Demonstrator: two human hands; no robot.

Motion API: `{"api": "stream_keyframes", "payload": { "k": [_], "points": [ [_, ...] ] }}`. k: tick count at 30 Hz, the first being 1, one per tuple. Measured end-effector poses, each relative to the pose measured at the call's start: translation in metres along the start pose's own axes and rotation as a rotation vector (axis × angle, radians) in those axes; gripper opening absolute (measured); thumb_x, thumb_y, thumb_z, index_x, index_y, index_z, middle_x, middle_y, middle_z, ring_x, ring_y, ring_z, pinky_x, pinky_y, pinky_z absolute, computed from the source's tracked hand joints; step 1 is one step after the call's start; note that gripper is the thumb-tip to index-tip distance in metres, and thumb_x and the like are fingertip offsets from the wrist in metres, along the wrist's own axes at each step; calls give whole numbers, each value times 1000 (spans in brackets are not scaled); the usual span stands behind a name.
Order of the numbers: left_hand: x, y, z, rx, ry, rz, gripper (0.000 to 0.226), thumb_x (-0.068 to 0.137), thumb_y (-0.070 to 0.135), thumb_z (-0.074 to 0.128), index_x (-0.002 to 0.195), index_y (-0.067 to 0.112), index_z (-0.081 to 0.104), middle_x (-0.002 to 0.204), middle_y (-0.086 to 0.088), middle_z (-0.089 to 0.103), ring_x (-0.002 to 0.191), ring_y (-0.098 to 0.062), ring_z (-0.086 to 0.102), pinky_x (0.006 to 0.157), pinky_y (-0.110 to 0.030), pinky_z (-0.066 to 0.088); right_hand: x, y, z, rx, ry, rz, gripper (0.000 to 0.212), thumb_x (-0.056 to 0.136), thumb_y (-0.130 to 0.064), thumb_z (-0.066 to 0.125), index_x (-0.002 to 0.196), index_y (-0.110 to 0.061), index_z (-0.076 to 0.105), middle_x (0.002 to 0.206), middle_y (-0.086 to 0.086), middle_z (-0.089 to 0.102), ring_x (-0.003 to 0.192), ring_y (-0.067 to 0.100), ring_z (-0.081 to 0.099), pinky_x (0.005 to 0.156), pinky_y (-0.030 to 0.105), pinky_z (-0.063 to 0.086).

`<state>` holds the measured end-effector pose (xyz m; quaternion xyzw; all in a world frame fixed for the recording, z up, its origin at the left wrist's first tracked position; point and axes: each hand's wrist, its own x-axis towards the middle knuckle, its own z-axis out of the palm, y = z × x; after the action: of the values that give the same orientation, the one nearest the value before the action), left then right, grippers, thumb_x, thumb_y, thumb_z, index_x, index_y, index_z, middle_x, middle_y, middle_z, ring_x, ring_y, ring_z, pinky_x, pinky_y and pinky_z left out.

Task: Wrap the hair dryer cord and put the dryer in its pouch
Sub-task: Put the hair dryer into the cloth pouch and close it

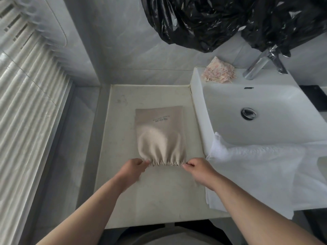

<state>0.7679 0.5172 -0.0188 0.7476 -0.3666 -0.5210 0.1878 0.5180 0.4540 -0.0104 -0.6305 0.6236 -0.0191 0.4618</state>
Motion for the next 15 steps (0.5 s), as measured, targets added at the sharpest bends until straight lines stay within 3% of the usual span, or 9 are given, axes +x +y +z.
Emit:
{"api": "stream_keyframes", "payload": {
  "k": [4, 8, 10, 12, 13, 15],
  "points": [
    [3, -13, -22, -15, 91, 19, 41, 95, 32, 65, 62, 18, 44, 53, 2, 35, 49, -16, 30, 52, -29, 23, 1, 13, -16, -67, 52, -53, 38, 90, -24, 65, 63, 1, 55, 60, 4, 40, 58, 13, 36, 55, 29, 28],
    [4, -18, -20, 83, 75, -28, 34, 96, 26, 62, 66, 14, 51, 56, -3, 42, 48, -16, 35, 45, -24, 26, -3, 25, -21, -60, 116, -25, 48, 88, -18, 64, 52, -22, 34, 53, -5, 29, 52, 10, 29, 53, 31, 25],
    [6, -9, -11, 54, 62, -32, 25, 97, 19, 58, 72, 14, 56, 66, -7, 54, 47, -18, 44, 42, -19, 30, -5, 25, -16, -51, 143, -11, 40, 88, -14, 60, 56, -26, 39, 55, -6, 35, 54, 12, 36, 56, 31, 29],
    [10, 4, -5, 28, 121, 2, 2, 95, 19, 58, 93, 20, 58, 86, -7, 61, 54, -22, 55, 46, -20, 38, -9, 20, -11, -25, 161, 26, 20, 89, -12, 56, 86, -29, 65, 76, -1, 60, 73, 18, 58, 69, 31, 42],
    [11, 11, -2, 19, 127, 21, 6, 94, 20, 58, 100, 20, 56, 91, -5, 60, 58, -24, 56, 47, -21, 40, -10, 18, -9, -22, 189, 62, 26, 89, -13, 56, 111, -21, 67, 98, 4, 65, 91, 23, 63, 80, 30, 45],
    [11, 22, 8, 39, 52, 45, 12, 94, 20, 58, 100, 11, 59, 87, -4, 58, 60, -22, 55, 50, -24, 41, -14, 16, -6, -51, 269, 84, 45, 89, -17, 57, 134, -15, 53, 127, 8, 56, 114, 25, 58, 94, 29, 42]
  ]
}}
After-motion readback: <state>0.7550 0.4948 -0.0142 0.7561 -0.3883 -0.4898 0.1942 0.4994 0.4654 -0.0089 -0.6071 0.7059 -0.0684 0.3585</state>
